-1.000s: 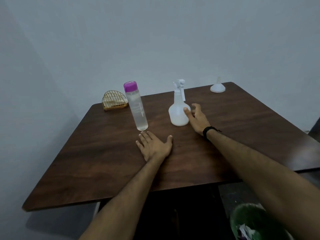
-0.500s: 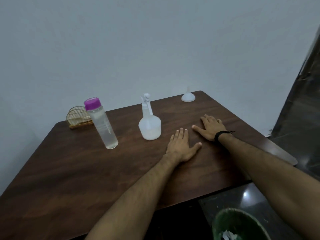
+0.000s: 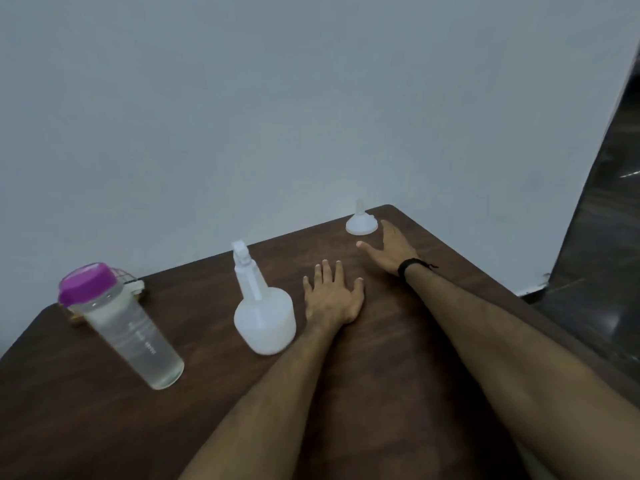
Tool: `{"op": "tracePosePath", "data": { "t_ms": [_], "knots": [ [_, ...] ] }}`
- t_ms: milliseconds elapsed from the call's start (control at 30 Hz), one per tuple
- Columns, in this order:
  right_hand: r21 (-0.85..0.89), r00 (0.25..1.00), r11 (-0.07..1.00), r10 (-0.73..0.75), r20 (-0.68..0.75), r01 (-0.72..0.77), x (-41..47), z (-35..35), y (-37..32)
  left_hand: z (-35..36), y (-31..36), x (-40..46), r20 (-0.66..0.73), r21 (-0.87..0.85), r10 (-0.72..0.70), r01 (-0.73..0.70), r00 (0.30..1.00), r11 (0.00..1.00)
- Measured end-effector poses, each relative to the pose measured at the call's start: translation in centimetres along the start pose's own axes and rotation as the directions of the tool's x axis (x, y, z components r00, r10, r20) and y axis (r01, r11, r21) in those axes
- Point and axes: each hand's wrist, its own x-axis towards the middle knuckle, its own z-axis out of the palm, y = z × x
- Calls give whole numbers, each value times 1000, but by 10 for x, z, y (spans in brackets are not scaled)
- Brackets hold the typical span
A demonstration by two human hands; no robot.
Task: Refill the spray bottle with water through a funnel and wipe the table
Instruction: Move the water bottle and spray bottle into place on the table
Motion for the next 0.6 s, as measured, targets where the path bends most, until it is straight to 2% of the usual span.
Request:
{"op": "tracePosePath", "data": {
  "t_ms": [167, 400, 600],
  "knots": [
    [221, 993, 972, 92, -70, -74, 55, 10, -5, 6, -1, 3, -18, 5, 5, -5, 1000, 1000],
    [90, 1000, 996, 8, -12, -7, 84, 27, -9, 7, -2, 6, -15, -2, 7, -7, 1000, 1000],
    [131, 996, 988, -81, -30, 84, 42, 17, -5, 3, -1, -3, -39, -17, 14, -14, 999, 1000]
  ]
}}
